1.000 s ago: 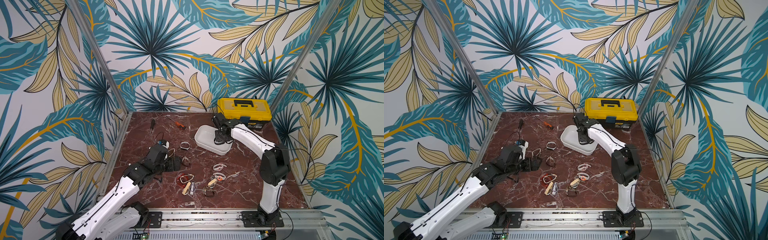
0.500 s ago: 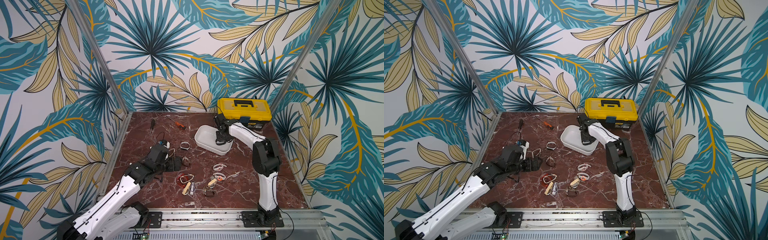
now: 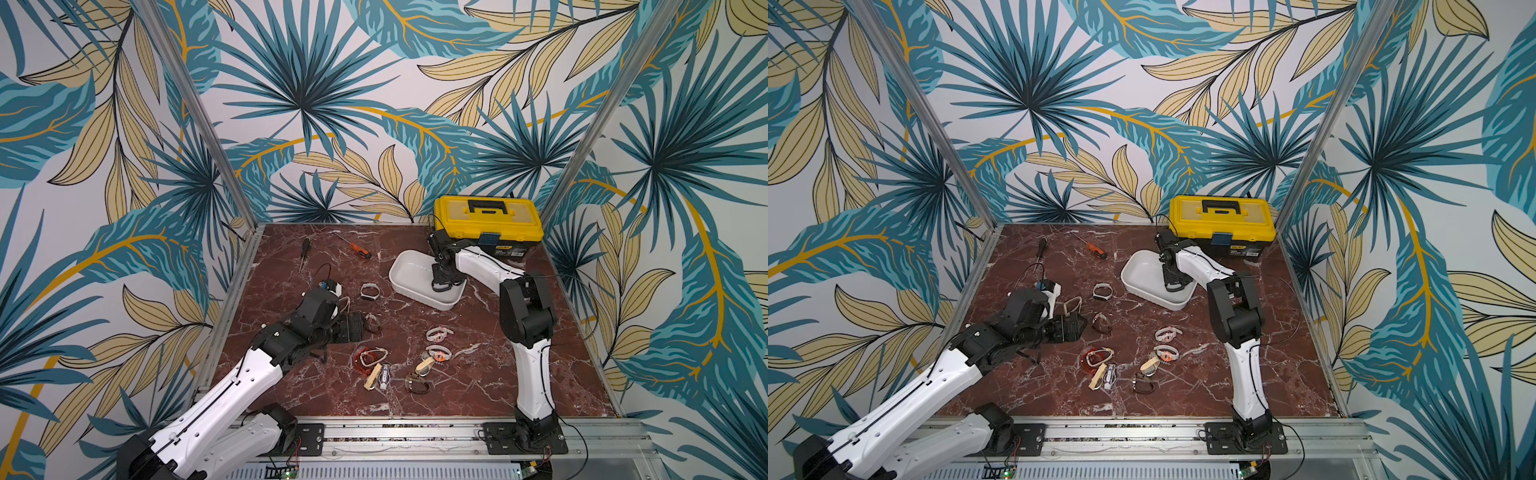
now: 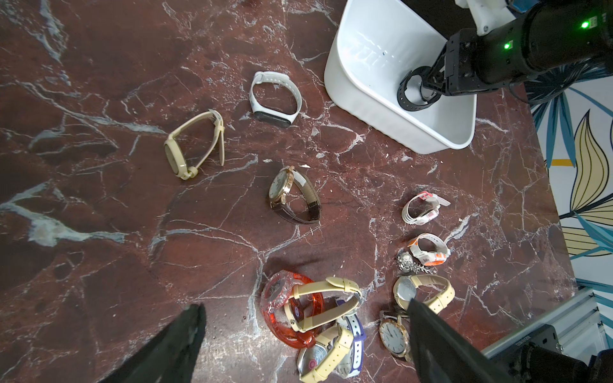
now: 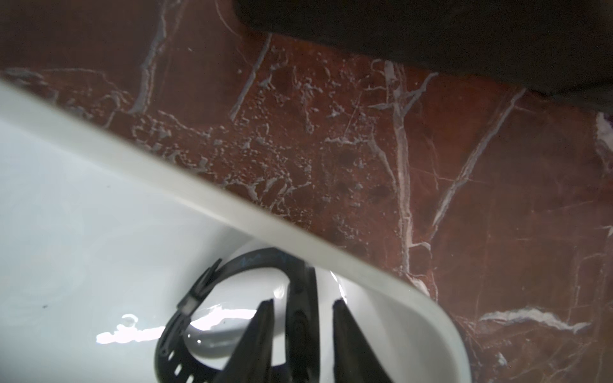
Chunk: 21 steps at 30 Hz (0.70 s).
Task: Put the watch into the storage box
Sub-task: Place the watch in the storage box, then adjust the storage box at the center of the board.
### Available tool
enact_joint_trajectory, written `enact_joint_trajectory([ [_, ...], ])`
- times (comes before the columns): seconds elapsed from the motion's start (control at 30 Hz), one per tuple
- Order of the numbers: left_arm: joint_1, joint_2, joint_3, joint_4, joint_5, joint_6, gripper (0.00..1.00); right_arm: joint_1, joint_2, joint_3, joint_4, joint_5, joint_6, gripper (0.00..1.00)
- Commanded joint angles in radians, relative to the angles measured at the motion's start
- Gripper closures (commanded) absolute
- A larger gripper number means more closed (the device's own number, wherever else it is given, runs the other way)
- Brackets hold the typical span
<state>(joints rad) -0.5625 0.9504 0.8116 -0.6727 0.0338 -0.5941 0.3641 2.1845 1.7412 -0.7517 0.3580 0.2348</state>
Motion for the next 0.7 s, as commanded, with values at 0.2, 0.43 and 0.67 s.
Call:
enact_joint_trajectory([
  [0.2,-0.003,0.005,-0.014,0.007,-0.03,-0.038,0.0,-0.001,-0.166,-0.049,0.051,-0.185,0.063,0.46],
  [0.43,-0.002,0.031,-0.013,0.035,-0.08,-0.046,0.0,0.015,-0.148,-0.028,0.114,-0.516,0.124,0.58],
  [0.67,0.008,0.036,0.004,0.026,-0.145,-0.024,0.0,0.053,-0.018,0.076,0.105,-0.628,0.181,1.0],
])
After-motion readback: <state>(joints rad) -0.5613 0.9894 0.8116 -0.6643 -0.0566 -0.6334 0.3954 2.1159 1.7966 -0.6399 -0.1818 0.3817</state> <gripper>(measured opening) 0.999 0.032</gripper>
